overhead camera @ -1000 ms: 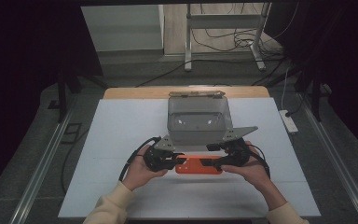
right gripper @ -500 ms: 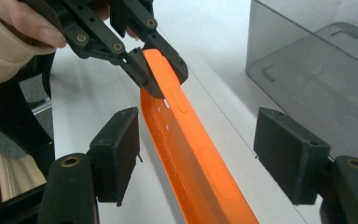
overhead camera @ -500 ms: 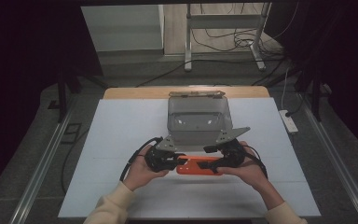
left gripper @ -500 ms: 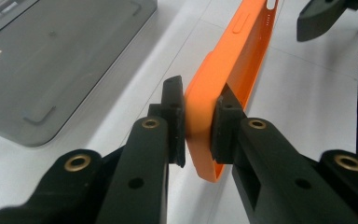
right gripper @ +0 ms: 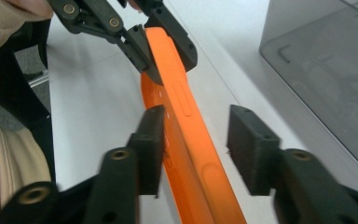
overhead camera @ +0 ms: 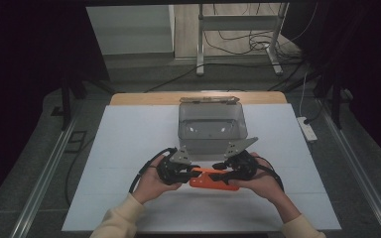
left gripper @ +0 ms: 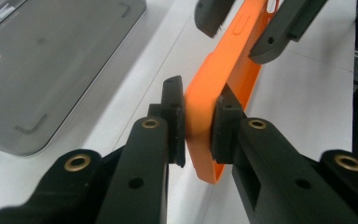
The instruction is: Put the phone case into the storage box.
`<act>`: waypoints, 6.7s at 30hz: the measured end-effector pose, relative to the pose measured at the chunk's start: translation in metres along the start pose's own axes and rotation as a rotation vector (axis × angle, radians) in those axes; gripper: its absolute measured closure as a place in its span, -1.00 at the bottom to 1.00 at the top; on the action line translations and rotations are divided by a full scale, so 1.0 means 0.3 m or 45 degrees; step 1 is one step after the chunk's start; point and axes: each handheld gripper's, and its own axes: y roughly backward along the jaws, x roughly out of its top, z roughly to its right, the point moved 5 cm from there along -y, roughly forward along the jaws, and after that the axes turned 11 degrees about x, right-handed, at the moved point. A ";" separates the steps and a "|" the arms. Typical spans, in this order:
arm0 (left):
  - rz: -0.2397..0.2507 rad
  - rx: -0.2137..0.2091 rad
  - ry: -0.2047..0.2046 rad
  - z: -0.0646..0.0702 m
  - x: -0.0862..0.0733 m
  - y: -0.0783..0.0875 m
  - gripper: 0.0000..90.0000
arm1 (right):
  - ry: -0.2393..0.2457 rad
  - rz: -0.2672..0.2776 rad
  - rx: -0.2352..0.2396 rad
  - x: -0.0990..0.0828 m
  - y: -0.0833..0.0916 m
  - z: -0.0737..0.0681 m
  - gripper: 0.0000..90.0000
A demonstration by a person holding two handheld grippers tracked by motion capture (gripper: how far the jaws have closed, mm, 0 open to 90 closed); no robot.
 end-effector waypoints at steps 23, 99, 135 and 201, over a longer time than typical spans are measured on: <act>0.068 -0.031 0.051 -0.008 0.009 0.019 0.65 | 0.071 -0.033 0.072 0.006 0.005 -0.034 0.76; 0.093 0.402 0.431 -0.152 -0.310 0.156 -0.62 | -0.069 0.187 -0.074 0.000 0.101 0.030 0.77; 0.100 0.407 0.425 -0.145 -0.339 0.164 -0.62 | -0.097 0.309 -0.163 0.063 0.180 0.022 0.77; 0.103 0.435 0.420 -0.150 -0.331 0.175 -0.62 | -0.113 0.425 -0.348 0.251 0.271 0.106 0.77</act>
